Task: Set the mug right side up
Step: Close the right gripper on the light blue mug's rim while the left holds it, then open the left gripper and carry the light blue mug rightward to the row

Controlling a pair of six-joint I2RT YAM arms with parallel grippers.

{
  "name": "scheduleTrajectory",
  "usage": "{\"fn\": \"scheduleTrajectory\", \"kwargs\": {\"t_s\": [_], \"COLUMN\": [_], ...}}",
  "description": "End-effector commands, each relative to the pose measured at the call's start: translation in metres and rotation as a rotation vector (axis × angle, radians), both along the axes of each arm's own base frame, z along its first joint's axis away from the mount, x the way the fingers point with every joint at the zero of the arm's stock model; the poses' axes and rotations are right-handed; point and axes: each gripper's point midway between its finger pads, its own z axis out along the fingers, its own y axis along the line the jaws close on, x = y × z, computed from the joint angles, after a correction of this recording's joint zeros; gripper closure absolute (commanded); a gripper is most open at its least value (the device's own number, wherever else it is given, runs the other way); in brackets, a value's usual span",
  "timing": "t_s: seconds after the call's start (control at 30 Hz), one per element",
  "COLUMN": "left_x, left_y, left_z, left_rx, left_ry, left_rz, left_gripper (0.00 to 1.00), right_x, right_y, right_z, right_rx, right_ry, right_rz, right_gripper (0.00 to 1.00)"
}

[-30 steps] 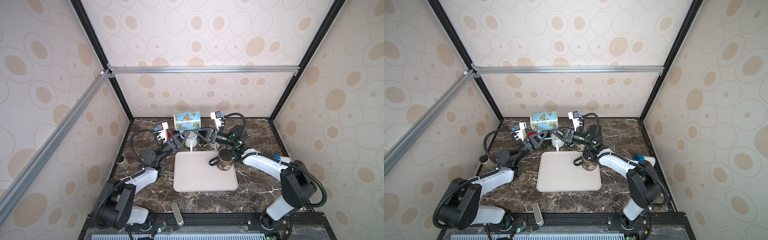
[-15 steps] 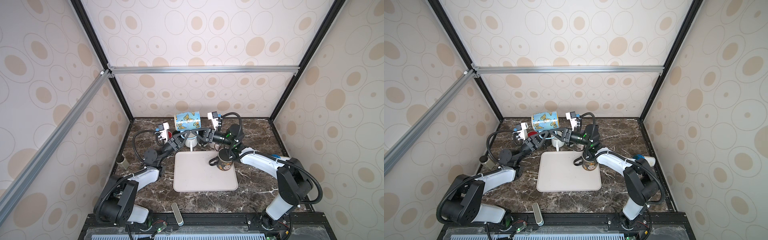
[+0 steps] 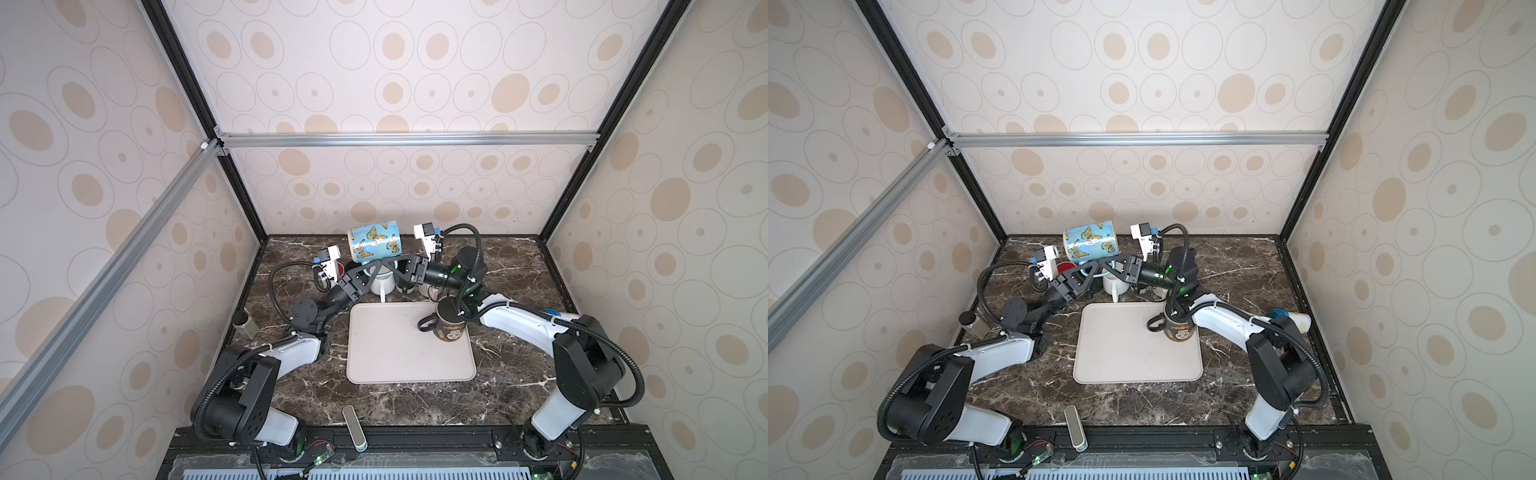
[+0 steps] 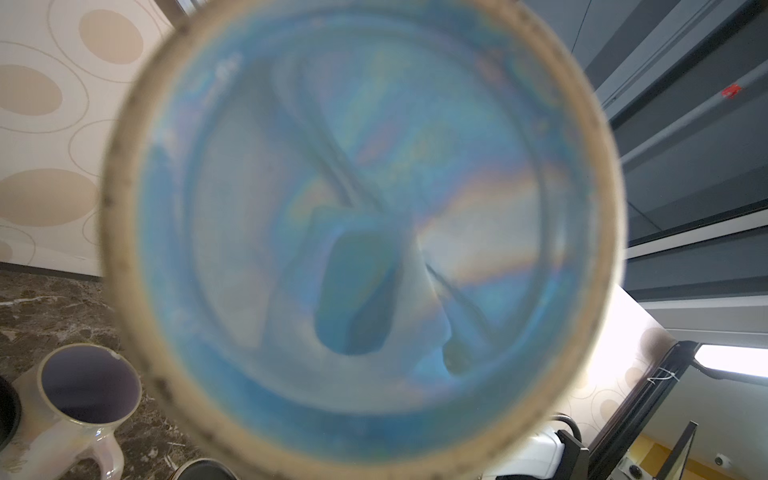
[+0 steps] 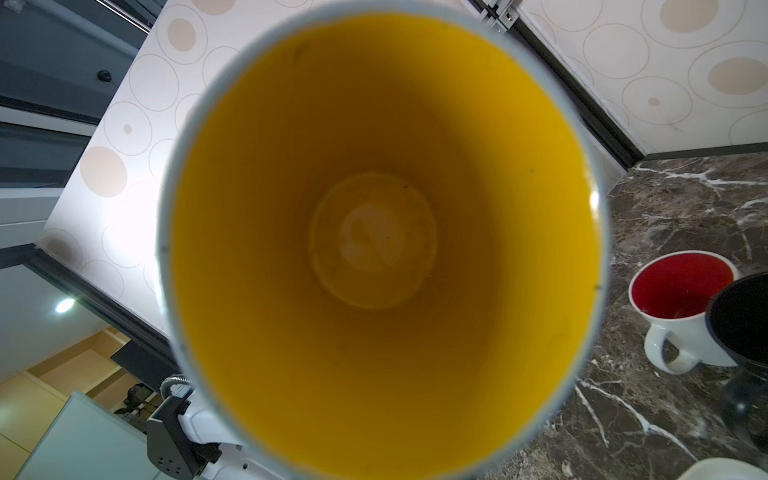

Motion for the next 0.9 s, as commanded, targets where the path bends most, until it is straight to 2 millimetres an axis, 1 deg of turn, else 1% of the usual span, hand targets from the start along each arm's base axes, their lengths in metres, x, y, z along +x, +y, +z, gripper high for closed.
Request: {"fn": "scheduleTrajectory", "kwargs": {"t_s": [0.0, 0.07, 0.1, 0.17, 0.2, 0.3, 0.4, 0.47, 0.53, 0.6, 0.63, 0.77, 0.87], "left_x": [-0.042, -0.039, -0.035, -0.023, -0.016, -0.001, 0.012, 0.020, 0.024, 0.021, 0.018, 0.006, 0.009], "left_y": [-0.001, -0.003, -0.004, -0.005, -0.003, 0.003, 0.011, 0.022, 0.030, 0.033, 0.035, 0.048, 0.049], "left_z": [0.050, 0.047, 0.044, 0.033, 0.025, -0.001, -0.030, -0.046, -0.064, -0.070, -0.071, -0.060, -0.058], "left_rx": [-0.071, -0.060, -0.047, -0.013, 0.009, 0.122, 0.308, 0.443, 0.581, 0.636, 0.633, 0.520, 0.546], "left_ry": [-0.257, -0.240, -0.223, -0.156, -0.110, -0.018, 0.052, 0.087, 0.117, 0.090, 0.082, 0.060, 0.097], "left_rz": [-0.070, -0.066, -0.059, -0.022, 0.017, 0.130, 0.260, 0.356, 0.412, 0.425, 0.436, 0.492, 0.494], "left_gripper": [1.00, 1.00, 0.80, 0.05, 0.00, 0.00, 0.00, 0.00, 0.00, 0.00, 0.00, 0.00, 0.00], "right_x": [-0.002, -0.003, -0.002, -0.002, 0.000, 0.007, 0.012, 0.015, 0.016, 0.017, 0.017, 0.022, 0.032], "right_y": [0.002, 0.001, 0.000, 0.000, -0.003, -0.013, -0.026, -0.032, -0.036, -0.039, -0.039, -0.046, -0.057], "right_z": [0.029, 0.030, 0.031, 0.031, 0.032, 0.030, 0.033, 0.035, 0.037, 0.038, 0.038, 0.039, 0.033], "right_rx": [0.059, 0.062, 0.061, 0.060, 0.061, 0.058, 0.065, 0.056, 0.043, 0.025, 0.011, -0.010, -0.076], "right_ry": [-0.077, -0.080, -0.079, -0.080, -0.079, -0.070, -0.073, -0.071, -0.078, -0.090, -0.092, -0.100, -0.087], "right_rz": [-0.006, -0.011, -0.014, -0.026, -0.044, -0.117, -0.173, -0.184, -0.187, -0.196, -0.199, -0.256, -0.357], "right_gripper": [1.00, 1.00, 1.00, 1.00, 1.00, 1.00, 1.00, 1.00, 1.00, 1.00, 1.00, 1.00, 1.00]}}
